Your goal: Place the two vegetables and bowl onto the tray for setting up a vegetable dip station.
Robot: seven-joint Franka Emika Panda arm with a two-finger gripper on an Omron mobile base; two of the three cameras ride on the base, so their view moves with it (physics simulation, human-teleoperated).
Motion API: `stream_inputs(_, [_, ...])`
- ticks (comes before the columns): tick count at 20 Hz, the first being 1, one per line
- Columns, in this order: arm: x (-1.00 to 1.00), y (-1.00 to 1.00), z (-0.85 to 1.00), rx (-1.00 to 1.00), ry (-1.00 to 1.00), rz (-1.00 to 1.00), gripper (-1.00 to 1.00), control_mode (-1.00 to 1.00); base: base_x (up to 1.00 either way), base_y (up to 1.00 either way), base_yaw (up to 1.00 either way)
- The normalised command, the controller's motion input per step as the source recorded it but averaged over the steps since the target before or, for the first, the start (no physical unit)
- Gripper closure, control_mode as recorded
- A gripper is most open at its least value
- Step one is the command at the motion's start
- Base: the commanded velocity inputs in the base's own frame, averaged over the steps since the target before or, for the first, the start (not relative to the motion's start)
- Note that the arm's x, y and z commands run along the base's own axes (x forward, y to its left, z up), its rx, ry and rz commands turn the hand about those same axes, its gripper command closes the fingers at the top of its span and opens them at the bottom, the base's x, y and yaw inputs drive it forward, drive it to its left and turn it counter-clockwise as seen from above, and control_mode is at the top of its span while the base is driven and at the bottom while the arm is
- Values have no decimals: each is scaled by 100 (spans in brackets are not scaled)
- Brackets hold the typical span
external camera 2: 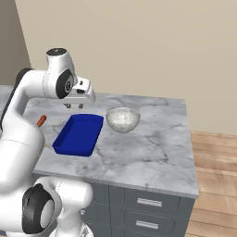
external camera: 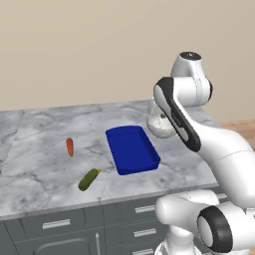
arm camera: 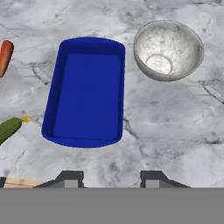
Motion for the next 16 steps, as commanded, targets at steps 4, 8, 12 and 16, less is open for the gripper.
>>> stream_inputs(4, [-4, 1, -2, -1, -1, 0, -100, -100, 0, 0, 0])
stream_inputs(8, [-1, 19, -4, 0, -7, 0, -100, -100, 0, 0, 0])
stream_inputs(12, [2, 17, -3, 0, -8, 1, -100, -100, 0, 0, 0])
stream_inputs(16, [23, 6, -6, 0, 0, 1, -100, -100, 0, 0, 0])
